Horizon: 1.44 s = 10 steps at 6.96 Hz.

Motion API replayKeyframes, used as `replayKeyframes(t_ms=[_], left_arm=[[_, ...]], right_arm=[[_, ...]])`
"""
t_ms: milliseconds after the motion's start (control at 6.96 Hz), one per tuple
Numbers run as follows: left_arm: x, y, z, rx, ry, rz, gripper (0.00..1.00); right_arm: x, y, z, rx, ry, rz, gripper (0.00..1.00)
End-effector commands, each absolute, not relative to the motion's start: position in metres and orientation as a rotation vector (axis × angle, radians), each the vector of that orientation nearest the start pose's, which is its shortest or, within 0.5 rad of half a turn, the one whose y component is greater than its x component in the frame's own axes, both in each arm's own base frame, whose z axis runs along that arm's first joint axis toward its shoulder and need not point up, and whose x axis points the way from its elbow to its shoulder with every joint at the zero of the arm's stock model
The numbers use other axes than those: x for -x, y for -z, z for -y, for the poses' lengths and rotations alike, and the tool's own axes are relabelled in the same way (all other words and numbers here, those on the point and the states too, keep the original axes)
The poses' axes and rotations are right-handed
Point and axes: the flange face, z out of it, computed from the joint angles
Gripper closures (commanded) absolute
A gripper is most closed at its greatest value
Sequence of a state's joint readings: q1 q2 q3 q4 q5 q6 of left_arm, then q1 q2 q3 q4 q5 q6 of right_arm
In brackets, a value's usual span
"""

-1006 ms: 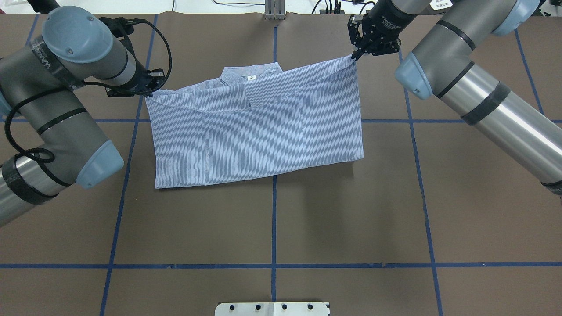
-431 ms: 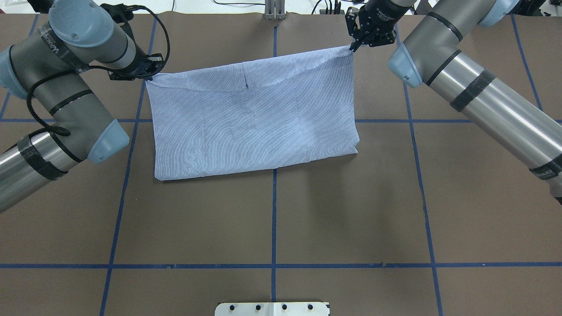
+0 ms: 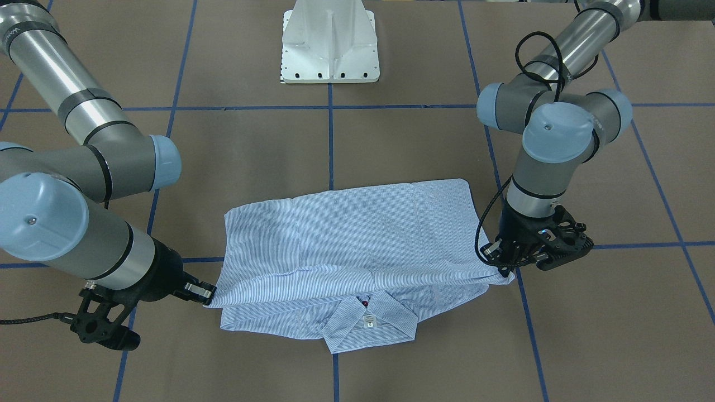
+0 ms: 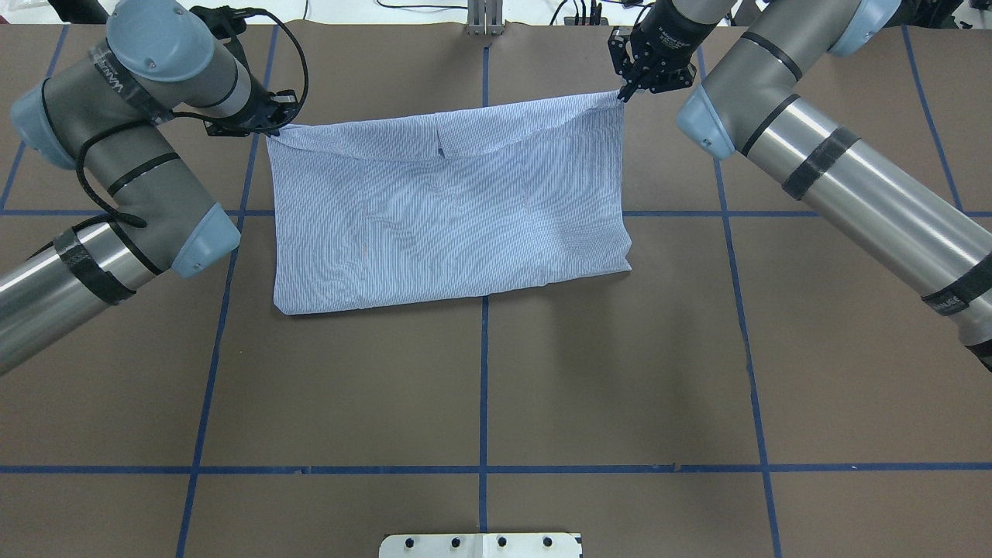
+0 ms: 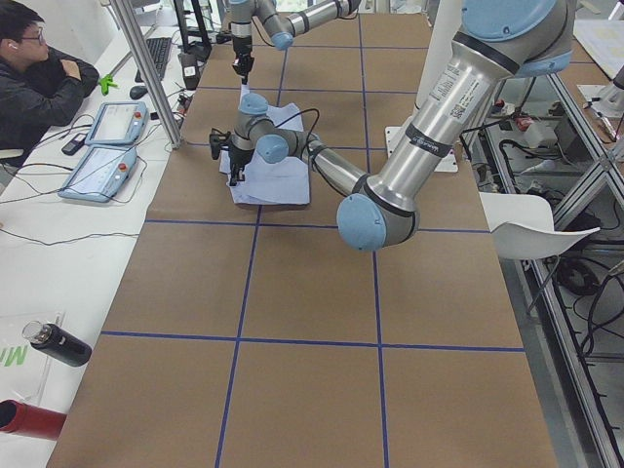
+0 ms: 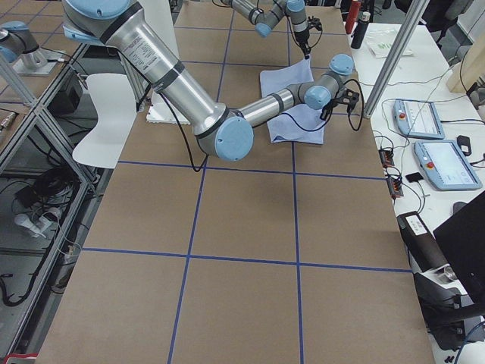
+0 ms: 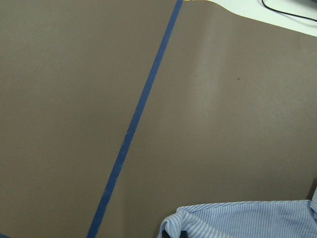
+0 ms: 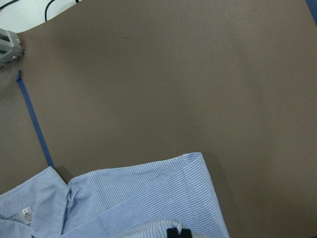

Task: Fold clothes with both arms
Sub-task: 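Lay the hem down near the collar with both grippers and release, then raise the right gripper and move it to the folded shirt's side edge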

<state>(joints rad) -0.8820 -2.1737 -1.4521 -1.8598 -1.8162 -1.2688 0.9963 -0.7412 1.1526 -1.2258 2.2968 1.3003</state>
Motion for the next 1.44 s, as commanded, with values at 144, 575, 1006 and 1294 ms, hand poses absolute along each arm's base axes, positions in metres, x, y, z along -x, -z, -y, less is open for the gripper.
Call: replayKeyframes(t_ms=[144, 575, 1006, 1294], left_arm=[[-0.385, -0.324, 0.631, -0.237, 0.449, -0.781, 1.00], [-0.408, -0.324, 0.616, -0.201, 0.465, -0.792, 0.71], [-0.393, -0.315, 0.614, -0.239, 0.415, -0.797, 0.00], [-0.372, -0.311, 0.611, -0.227, 0.402, -0.831, 0.00]], right_arm=[[0.399, -0.284, 0.696, 0.141, -0.376, 0.976, 1.00], [0.397, -0.299, 0.692, 0.152, -0.384, 0.966, 1.00], [0.396, -0.295, 0.693, 0.150, -0.385, 0.968, 0.00], [0.389, -0.295, 0.683, 0.143, -0.384, 0.984, 0.00]])
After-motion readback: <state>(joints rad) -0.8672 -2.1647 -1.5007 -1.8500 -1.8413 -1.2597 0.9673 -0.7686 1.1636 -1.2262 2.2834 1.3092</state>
